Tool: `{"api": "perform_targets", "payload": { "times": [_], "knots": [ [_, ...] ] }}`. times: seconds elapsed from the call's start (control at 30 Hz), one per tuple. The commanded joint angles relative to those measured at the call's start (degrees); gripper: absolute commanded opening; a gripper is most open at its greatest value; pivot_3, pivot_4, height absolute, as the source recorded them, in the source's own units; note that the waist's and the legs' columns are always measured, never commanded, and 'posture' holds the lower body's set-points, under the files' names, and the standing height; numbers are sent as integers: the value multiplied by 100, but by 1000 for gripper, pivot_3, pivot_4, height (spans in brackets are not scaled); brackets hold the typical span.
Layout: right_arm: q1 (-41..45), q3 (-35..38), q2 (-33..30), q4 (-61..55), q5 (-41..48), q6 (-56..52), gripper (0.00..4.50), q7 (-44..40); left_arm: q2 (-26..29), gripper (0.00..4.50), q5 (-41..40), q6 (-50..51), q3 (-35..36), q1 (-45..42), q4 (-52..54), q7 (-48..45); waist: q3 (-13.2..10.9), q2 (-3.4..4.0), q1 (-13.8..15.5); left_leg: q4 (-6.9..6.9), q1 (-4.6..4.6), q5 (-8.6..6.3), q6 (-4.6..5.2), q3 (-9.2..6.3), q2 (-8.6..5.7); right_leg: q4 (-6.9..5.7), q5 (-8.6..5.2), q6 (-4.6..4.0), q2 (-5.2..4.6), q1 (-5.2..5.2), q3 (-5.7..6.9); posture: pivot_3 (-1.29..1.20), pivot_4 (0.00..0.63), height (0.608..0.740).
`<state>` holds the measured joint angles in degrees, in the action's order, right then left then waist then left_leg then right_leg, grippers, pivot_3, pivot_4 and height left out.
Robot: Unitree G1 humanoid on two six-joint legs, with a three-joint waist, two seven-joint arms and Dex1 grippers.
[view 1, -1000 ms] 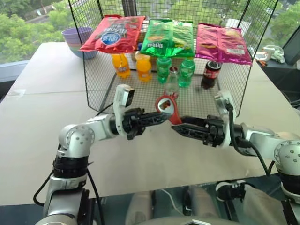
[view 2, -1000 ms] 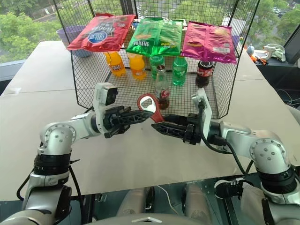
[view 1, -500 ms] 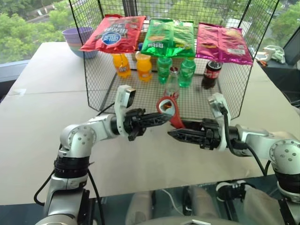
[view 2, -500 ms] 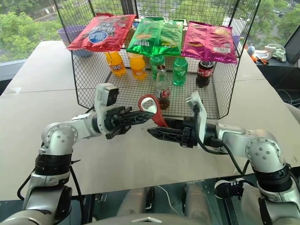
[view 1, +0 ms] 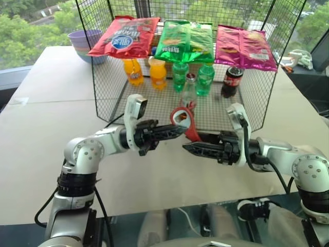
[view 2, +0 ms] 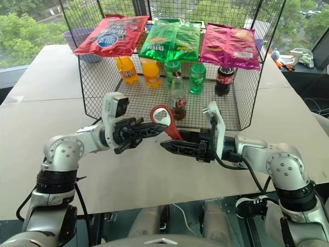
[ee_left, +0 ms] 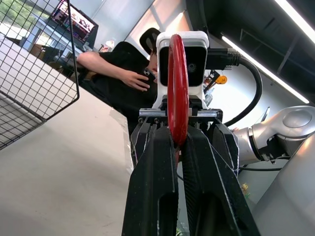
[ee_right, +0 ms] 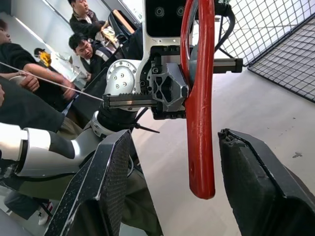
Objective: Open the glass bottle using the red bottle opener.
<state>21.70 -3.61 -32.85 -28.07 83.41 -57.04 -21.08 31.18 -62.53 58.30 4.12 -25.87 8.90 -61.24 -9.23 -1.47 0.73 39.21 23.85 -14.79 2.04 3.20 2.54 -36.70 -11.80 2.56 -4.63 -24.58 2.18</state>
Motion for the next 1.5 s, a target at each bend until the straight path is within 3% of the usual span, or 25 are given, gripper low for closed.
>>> {"api": "perform_targets", "payload": {
  "times": [0.03, 0.37, 0.47, 0.6, 0.87, 0.9, 1.0, 1.1, 1.2, 1.3, 1.5],
  "knots": [
    [23, 110, 4, -72, 47, 15, 2866, -97, 34, 0, -23, -84, 28, 2, 259, -85, 0, 0, 0, 0, 0, 0, 0, 0, 0, 0, 0, 0, 0, 0, 0, 0, 150, 740],
    [93, 78, 49, -26, -12, -5, 2866, -98, 37, 0, 0, -84, 16, 21, 327, -90, -1, 0, 0, -1, 0, 0, 0, 0, 0, 1, 0, 0, 0, -1, 0, 0, 150, 740],
    [102, 73, 56, -29, -8, -16, 2095, -78, 42, 0, -9, -75, 19, 44, 369, -85, -1, 0, -1, -2, 0, 0, 0, 0, 0, 1, 0, 0, 0, -1, 0, 0, 150, 740],
    [115, 61, 46, -13, -45, -50, 167, -73, 44, 0, 0, -76, 12, 60, 411, -94, -3, 1, 0, -2, 1, 0, 0, 0, 0, 2, 0, 0, 0, -1, 0, 0, 150, 740],
    [94, 86, 18, -8, -75, -115, 51, -104, 85, 0, 80, -115, 24, 65, 345, -177, -4, 0, 0, -3, 2, 0, 0, 0, 0, 2, -1, 0, 0, -3, 0, 0, 150, 740],
    [84, 90, 12, -15, -79, -118, 0, -108, 71, 742, 113, -154, 39, 62, 327, -148, -4, 0, 0, -3, 2, 0, 0, 0, 0, 2, -1, 0, 0, -3, 0, 0, 150, 740],
    [37, 118, -9, -48, -131, -111, 0, -138, 143, 1669, -7, -60, 160, 24, 270, -141, -4, 0, -1, -3, 2, 0, 0, 0, 0, 2, -1, 0, 0, -4, 0, 0, 150, 740],
    [-30, 141, 8, -96, -217, -62, 0, -131, 231, 3272, 19, -149, 295, 107, 283, -92, -5, 0, -1, -4, 2, 0, 0, 0, 1, 2, -1, 0, 0, -5, 0, 0, 150, 740],
    [-249, 296, 37, -154, -263, 83, 0, -117, 337, 4438, 108, -298, 499, 297, 406, 58, -5, 0, -1, -6, 3, 0, 0, 1, 1, 4, -1, 0, 0, -6, 0, 0, 150, 740],
    [-503, 398, 100, -257, -344, 251, 0, -81, 373, 4438, 283, -599, 674, 508, 548, 246, -7, 2, -1, -12, 4, 0, 0, 2, 1, 10, -1, 0, 0, -7, 0, 0, 150, 740],
    [-1063, 819, 176, -636, -855, 825, 0, 73, -42, 4438, 1495, -2092, 832, 843, 812, 1160, -9, 1, 14, -13, 7, 0, 0, 4, 1, 16, 0, 1, -2, -7, 0, 0, 150, 740]
  ]
}}
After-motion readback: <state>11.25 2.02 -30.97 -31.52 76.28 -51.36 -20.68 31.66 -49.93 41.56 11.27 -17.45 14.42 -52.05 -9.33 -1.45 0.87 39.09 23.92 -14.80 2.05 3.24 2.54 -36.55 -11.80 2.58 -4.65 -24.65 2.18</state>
